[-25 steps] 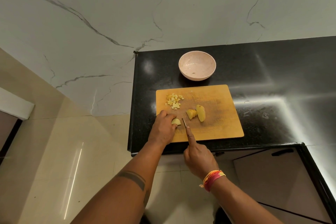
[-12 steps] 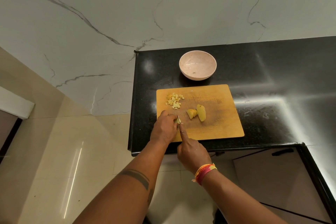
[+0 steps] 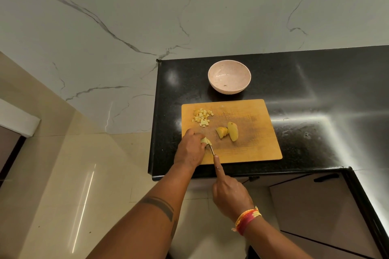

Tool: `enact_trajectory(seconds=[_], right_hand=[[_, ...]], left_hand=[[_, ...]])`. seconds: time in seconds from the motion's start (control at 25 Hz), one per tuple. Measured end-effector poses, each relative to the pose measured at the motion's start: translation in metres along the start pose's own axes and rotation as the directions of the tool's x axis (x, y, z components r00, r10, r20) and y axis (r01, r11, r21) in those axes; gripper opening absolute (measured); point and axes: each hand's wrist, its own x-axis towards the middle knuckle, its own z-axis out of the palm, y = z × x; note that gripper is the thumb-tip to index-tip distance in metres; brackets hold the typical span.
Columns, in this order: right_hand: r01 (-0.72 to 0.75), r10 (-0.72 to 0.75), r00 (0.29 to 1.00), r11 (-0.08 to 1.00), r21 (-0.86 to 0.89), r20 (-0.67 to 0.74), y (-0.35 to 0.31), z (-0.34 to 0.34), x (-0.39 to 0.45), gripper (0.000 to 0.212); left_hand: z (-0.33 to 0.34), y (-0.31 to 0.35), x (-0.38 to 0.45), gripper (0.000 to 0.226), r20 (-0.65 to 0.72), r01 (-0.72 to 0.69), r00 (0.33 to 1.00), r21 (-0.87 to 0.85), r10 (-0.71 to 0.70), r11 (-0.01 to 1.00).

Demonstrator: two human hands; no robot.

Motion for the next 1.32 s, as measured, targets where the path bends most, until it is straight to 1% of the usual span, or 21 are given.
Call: enact_trajectory(seconds=[0.12,0.24,0.52,0.64,0.76,0.88,1.0,1.12,1.32], right_hand=[[0.026,-0.025,0.999,0.999,0.033,-0.029,-0.009,-0.006,0.011,0.082],[0.038,-0.037,0.998,0.999,0.025,-0.043,-0.018,-0.009,0.024,0.080],[0.046,-0.047,0.998,0.999,-0.014,-0.033,-0.026,-0.008,0.040,0.078],[0.043,-0.044,0.999,0.999,-0.025,-0.023,-0.021,-0.006,0.031,0.080],[0.031,-0.030,0.999,0.998,-0.049,0.019,-0.012,0.002,0.007,0.084],[0.015,-0.015,1.000,1.000,0.020,0.027,-0.008,0.002,-0.002,0.083],[0.034,-0.034,0.999,0.999,0.039,-0.020,-0.017,-0.005,0.009,0.081],[0.058,-0.057,0.998,0.998,0.017,-0.039,-0.026,-0.009,0.027,0.078],[0.059,-0.059,0.998,0.997,-0.045,-0.006,-0.029,-0.008,0.041,0.077]], left_hand=[[0.002,-0.008,-0.002,0.041,0.011,-0.026,1.000,-0.035,0.026,0.999],[0.005,-0.012,-0.003,0.038,-0.007,-0.036,0.999,-0.062,0.036,0.997],[0.004,-0.007,0.002,0.036,-0.034,0.002,0.999,-0.043,-0.004,0.999],[0.004,-0.004,0.003,0.034,-0.029,0.018,0.999,-0.029,-0.019,0.999],[0.004,-0.004,0.003,0.033,-0.033,0.021,0.999,-0.022,-0.021,1.000],[0.004,-0.007,0.001,0.034,-0.021,0.014,1.000,-0.023,-0.015,1.000],[0.003,-0.011,-0.002,0.035,-0.027,0.002,1.000,-0.050,-0.003,0.999],[0.004,-0.013,-0.004,0.034,-0.053,0.005,0.999,-0.075,-0.009,0.997],[0.005,-0.014,-0.001,0.027,-0.056,0.018,0.998,-0.068,-0.022,0.998]])
